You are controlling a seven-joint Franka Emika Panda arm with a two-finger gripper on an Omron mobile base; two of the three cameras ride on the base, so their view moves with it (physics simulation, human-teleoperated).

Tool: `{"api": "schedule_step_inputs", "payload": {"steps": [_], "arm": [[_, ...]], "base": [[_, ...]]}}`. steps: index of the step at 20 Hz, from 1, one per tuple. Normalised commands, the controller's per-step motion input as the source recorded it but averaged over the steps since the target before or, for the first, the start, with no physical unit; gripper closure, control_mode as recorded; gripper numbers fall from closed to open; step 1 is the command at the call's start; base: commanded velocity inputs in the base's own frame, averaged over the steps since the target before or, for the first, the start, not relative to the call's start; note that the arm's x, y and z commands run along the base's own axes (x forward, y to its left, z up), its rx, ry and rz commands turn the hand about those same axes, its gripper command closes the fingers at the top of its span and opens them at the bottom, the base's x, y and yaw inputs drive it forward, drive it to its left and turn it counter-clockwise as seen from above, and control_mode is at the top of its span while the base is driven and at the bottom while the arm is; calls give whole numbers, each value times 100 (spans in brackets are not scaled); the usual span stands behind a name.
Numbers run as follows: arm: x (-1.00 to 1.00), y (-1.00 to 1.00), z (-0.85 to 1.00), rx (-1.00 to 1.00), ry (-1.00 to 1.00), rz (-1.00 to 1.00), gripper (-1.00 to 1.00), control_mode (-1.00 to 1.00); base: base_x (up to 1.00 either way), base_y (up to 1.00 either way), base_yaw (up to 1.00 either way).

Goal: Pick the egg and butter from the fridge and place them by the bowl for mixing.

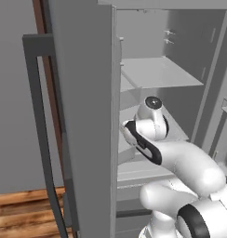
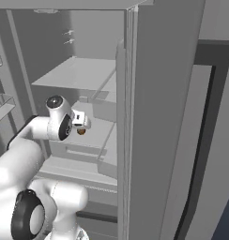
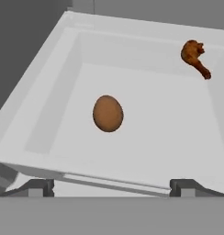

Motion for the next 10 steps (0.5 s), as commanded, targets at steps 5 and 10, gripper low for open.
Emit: {"api": "schedule_step_inputs", "payload": {"steps": [5,10], "arm": [[37,6,-21,0,0,0,-100,-100],[55,3,-10,0,0,0,-100,-100]], "base": [[0,0,0],[0,0,0]]}}
